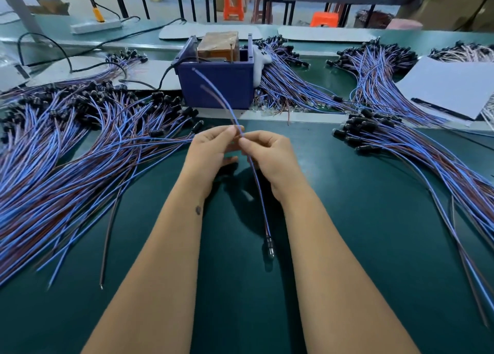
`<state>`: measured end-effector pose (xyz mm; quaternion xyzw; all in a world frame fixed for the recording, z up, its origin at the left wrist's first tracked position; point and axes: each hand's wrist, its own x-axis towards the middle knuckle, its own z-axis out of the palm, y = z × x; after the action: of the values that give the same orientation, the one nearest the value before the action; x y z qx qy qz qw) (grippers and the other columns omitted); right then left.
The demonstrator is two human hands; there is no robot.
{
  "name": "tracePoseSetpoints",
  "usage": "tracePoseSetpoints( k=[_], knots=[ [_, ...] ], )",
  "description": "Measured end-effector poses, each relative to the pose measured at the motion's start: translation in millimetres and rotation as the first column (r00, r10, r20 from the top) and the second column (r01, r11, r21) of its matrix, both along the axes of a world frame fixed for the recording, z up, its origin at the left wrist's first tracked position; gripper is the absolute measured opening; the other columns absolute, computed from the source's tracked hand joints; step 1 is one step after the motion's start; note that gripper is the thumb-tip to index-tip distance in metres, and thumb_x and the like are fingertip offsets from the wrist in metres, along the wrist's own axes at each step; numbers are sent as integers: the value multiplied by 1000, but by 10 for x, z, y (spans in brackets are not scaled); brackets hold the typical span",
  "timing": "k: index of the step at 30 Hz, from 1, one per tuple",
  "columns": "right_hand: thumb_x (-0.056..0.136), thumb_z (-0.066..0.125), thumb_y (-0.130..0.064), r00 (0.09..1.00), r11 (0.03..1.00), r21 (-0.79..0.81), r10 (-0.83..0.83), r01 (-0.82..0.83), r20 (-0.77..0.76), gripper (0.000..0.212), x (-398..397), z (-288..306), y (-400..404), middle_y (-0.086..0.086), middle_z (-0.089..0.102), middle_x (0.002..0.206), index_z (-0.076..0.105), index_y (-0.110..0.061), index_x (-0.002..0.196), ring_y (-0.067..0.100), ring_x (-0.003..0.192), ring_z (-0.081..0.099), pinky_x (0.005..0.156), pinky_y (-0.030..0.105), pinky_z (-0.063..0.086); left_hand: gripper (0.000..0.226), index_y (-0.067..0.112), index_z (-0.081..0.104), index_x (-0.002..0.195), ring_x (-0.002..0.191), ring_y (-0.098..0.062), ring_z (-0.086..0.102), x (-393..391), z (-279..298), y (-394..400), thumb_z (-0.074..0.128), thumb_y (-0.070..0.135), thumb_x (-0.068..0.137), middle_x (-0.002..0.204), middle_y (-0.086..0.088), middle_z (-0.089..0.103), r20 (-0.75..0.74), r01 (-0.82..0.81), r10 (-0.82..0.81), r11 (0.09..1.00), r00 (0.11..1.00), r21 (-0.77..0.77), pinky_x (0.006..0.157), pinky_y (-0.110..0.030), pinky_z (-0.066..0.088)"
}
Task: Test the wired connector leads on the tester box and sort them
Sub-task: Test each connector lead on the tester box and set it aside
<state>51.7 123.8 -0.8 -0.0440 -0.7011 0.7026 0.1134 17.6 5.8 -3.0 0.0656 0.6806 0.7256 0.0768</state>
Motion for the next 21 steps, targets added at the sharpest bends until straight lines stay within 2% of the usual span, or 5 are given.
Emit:
tracePoseSetpoints(
  k=[5,11,16,18,21],
  knots=[
    [89,67,-8,999,990,134,-35,37,-21,8,2,-39,-69,-6,69,70,75,-9,87,-3,62,61,63,13,50,15,21,75,89,79,-15,69,32,-15,74,61,18,95,86,-3,75,-38,-84,84,996,996,-2,73,-29,58],
    [90,64,-7,992,973,193,-121,126,-36,9,-29,-46,-69,-6,64,66,73,-7,89,-2,58,54,62,17,45,23,16,72,87,73,-11,67,-10,-35,62,52,16,99,82,-1,72,-33,-111,110,993,993,-34,64,-24,54],
    [93,62,-11,975,969,101,-222,224,-29,10,-48,-50,-32,0,64,65,68,-15,86,4,56,54,66,24,48,25,20,67,88,59,-8,61,-36,-56,17,46,18,102,62,8,65,-125,-209,197,973,972,-100,60,-27,50],
    [94,61,-12,974,973,50,-226,227,-31,12,-43,-44,-30,-1,65,64,66,-17,84,3,55,54,60,20,48,25,27,68,87,54,-5,55,-46,-69,-8,47,22,101,57,11,61,-188,-263,233,952,954,-155,59,-30,48],
    [95,61,-15,972,972,17,-232,233,-44,15,-29,-38,-26,-3,65,63,65,-23,83,2,53,53,56,17,48,23,28,70,92,52,-3,48,-57,-91,-34,48,27,100,58,12,58,-225,-355,314,919,922,-171,57,-26,43]
  ],
)
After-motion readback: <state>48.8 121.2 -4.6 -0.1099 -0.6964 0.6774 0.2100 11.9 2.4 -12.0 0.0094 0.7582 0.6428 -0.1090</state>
